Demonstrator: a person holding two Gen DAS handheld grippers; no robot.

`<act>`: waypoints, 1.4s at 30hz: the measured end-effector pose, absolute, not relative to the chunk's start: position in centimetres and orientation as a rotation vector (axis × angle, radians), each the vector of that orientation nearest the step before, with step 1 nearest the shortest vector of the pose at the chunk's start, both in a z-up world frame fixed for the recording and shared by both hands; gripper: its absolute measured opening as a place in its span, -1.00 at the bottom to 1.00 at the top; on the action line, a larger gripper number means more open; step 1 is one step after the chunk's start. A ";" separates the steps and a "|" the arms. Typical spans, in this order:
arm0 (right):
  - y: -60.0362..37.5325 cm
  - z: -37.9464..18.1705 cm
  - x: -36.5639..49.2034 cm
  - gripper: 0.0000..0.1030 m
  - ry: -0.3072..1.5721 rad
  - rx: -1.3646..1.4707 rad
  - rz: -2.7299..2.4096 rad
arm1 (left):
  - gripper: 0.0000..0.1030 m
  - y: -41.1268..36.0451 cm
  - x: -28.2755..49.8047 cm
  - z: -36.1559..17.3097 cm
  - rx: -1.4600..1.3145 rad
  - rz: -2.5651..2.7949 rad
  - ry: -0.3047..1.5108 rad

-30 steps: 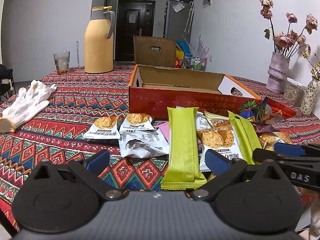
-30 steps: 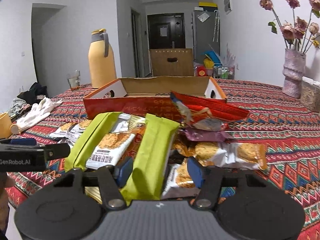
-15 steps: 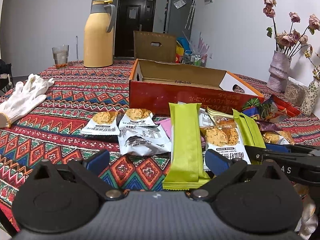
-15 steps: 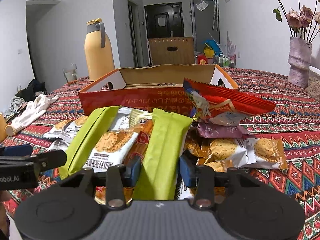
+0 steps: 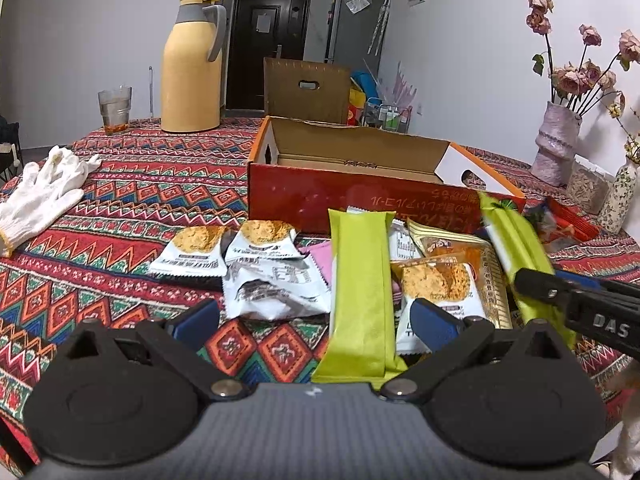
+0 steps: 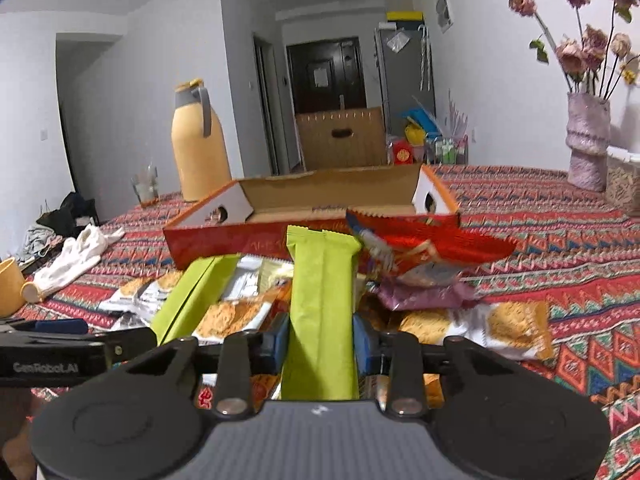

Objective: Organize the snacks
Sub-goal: 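Close the right tool on a lime-green snack bar, then grasp the second lime-green bar with the left tool while the right tool holds its bar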

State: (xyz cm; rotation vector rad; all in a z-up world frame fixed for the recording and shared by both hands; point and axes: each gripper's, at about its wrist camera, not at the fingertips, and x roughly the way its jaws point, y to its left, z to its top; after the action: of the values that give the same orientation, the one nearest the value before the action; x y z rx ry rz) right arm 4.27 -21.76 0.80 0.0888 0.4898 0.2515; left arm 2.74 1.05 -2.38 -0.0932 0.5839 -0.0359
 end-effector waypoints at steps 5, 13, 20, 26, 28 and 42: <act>-22.5 0.9 3.8 -0.37 0.472 0.088 0.238 | 1.00 0.4 4.2 -2.4 -0.099 -0.022 0.611; -23.0 0.4 3.7 -0.37 0.477 0.097 0.247 | 0.71 -1.0 6.1 -2.8 -0.087 -0.019 0.645; -23.1 0.1 3.8 -0.37 0.485 0.106 0.255 | 0.03 -1.2 6.5 -2.9 -0.126 -0.064 0.655; -22.9 0.0 3.7 -0.37 0.487 0.107 0.260 | -0.25 -0.6 6.6 -3.1 -0.172 -0.095 0.679; -22.9 0.0 3.7 -0.37 0.485 0.106 0.260 | -0.28 -0.7 6.5 -3.0 -0.169 -0.101 0.676; -22.1 1.7 3.8 -0.37 0.435 0.084 0.268 | -0.31 -1.0 5.6 0.3 -0.125 -0.108 0.594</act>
State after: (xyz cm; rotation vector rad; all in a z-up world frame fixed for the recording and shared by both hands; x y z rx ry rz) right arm 3.83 -22.13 1.74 0.0843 0.4349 0.2684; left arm 5.60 -0.96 0.29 -0.1253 0.5944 -0.1084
